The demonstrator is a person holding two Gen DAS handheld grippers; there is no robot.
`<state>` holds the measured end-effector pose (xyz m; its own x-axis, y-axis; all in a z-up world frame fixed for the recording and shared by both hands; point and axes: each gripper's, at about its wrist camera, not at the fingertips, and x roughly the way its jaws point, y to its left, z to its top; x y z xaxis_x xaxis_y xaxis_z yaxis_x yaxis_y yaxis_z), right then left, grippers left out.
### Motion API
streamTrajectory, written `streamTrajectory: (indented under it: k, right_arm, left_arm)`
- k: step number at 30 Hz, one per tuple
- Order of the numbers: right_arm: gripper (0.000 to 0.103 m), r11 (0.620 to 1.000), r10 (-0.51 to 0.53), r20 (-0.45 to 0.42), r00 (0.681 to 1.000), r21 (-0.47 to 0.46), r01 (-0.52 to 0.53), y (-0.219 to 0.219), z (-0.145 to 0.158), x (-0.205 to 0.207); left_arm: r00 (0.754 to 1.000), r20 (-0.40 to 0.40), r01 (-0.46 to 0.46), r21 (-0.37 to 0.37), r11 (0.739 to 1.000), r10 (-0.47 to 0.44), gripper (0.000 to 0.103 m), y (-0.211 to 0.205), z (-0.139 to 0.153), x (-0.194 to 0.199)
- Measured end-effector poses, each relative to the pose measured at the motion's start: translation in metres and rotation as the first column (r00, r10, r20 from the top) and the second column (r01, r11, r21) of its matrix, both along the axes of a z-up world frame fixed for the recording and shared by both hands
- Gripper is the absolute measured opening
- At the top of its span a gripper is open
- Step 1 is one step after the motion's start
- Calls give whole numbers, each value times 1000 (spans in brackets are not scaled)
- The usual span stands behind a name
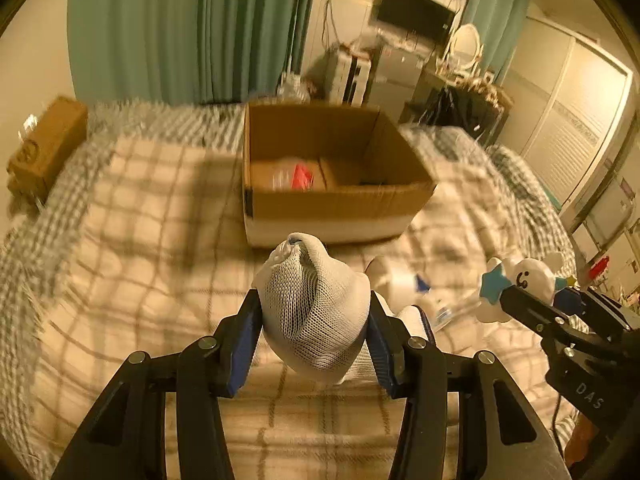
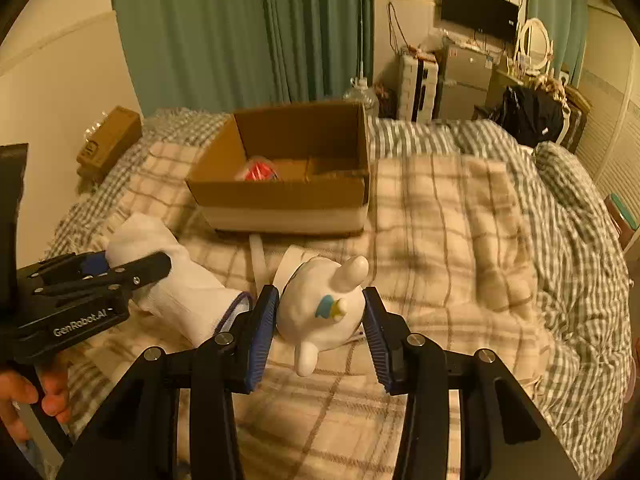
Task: Organize objects
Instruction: 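Lower the plush toy into the box with right tool while left tool drops the sock in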
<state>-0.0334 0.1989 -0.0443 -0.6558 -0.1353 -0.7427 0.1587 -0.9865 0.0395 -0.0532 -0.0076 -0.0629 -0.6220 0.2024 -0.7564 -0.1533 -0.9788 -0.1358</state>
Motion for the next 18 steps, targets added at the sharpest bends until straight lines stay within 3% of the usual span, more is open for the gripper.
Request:
streamTrajectory:
  k: [9, 18]
  right_arm:
    - [42, 1000, 27, -85, 996, 0, -27, -11, 45, 15]
    - [42, 996, 84, -181, 980, 13, -83, -19, 94, -15]
  left_arm:
    - [993, -120, -8, -12, 1000, 6, 51, -7, 49, 9]
    - [984, -179, -1, -51, 999, -8, 51, 1, 78, -26]
